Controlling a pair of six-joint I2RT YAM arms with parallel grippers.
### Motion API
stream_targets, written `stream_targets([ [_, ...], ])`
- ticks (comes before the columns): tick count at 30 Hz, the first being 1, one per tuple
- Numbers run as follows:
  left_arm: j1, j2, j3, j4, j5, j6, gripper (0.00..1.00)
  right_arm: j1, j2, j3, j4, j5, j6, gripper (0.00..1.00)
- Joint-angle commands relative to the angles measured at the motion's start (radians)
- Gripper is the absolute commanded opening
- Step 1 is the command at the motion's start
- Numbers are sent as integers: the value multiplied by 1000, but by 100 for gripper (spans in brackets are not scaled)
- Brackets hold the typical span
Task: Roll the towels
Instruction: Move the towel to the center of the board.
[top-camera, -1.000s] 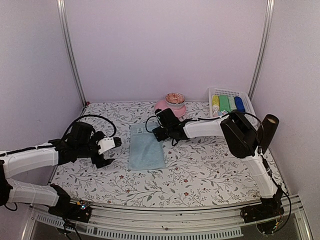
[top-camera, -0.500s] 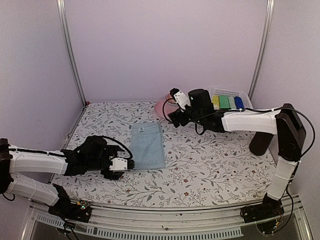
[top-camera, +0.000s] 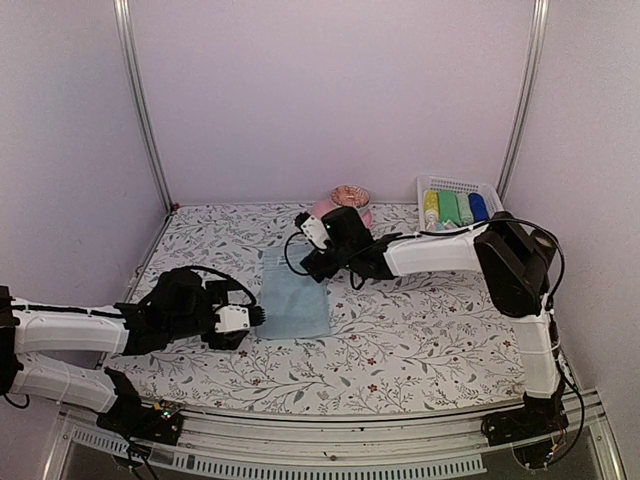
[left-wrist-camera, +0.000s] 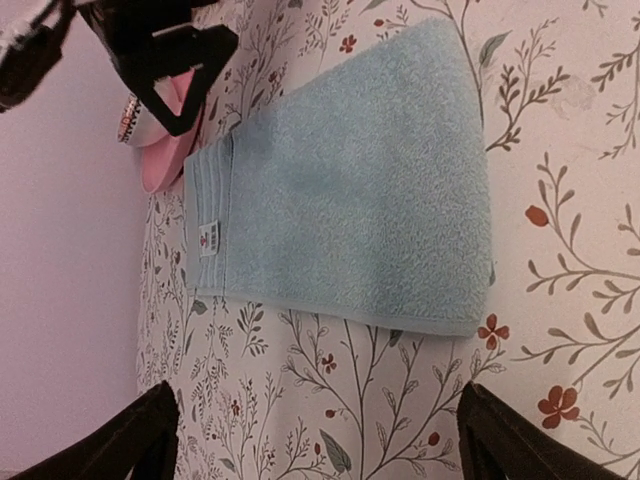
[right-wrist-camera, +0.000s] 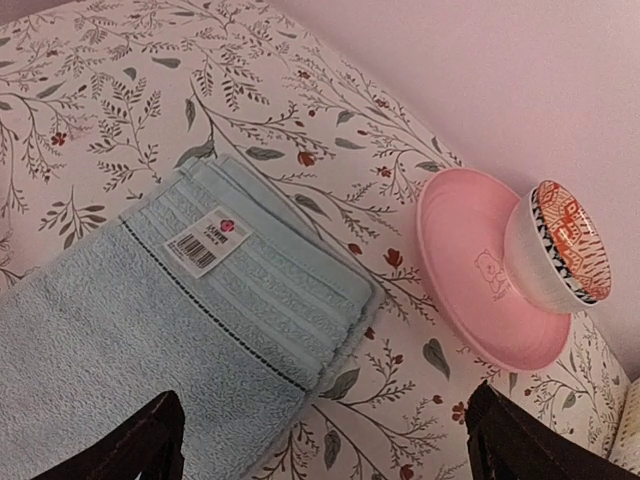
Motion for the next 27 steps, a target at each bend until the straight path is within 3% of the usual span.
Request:
stream_targets([
  [1,18,-5,-11,41,23,-34,98,41,116,98,-105,106,31,99],
  [5,16,-16,-13,23,34,-44,97,46,170,122,-171,173,44,99],
  [14,-7,-14,-33,39,69,-9,97,26,135,-32,-222,219,77,99],
  [23,-93,121,-2,114,57,65,97,0,9,-156,-273,172,146,99],
  [27,-119,197,31,147,54,106,97,2,-146,-217,-287,80,167,99],
])
